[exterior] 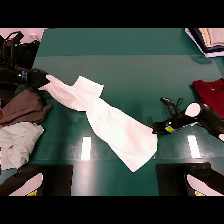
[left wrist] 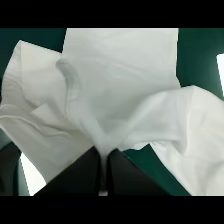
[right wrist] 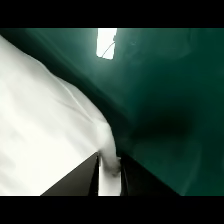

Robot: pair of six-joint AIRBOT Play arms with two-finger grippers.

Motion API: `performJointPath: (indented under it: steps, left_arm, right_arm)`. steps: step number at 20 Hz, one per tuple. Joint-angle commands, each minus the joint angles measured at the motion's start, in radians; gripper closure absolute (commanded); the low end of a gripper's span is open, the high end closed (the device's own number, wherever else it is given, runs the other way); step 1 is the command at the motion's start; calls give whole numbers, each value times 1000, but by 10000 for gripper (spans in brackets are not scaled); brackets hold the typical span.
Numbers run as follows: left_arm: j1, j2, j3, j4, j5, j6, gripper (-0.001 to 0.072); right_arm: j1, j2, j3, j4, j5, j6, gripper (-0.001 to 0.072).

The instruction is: Fold the shirts.

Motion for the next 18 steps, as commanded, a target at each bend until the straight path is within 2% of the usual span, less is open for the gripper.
performJointPath:
  steps: [1,4,7,9,12,18]
  left_arm:
    - [-1,1,1,0,-15,0,680]
    - [-1,33,7,-1,2,-12,681]
    - [-1,116,122,-1,51,-26,681]
    - [-1,171,266,-1,64,-26,681]
    - [-1,219,501,-3,56,-26,680]
    - [-1,232,786,-124,-7,-26,681]
  right_arm:
    - [64,-33,14,-15,-8,0,699]
    - [76,55,44,-13,-14,-2,696]
    - [1,232,227,-13,7,18,697]
    - [-96,344,404,-13,-21,58,697]
    - [-274,453,670,-12,-61,60,698]
    - [-593,531,995,-11,-19,30,698]
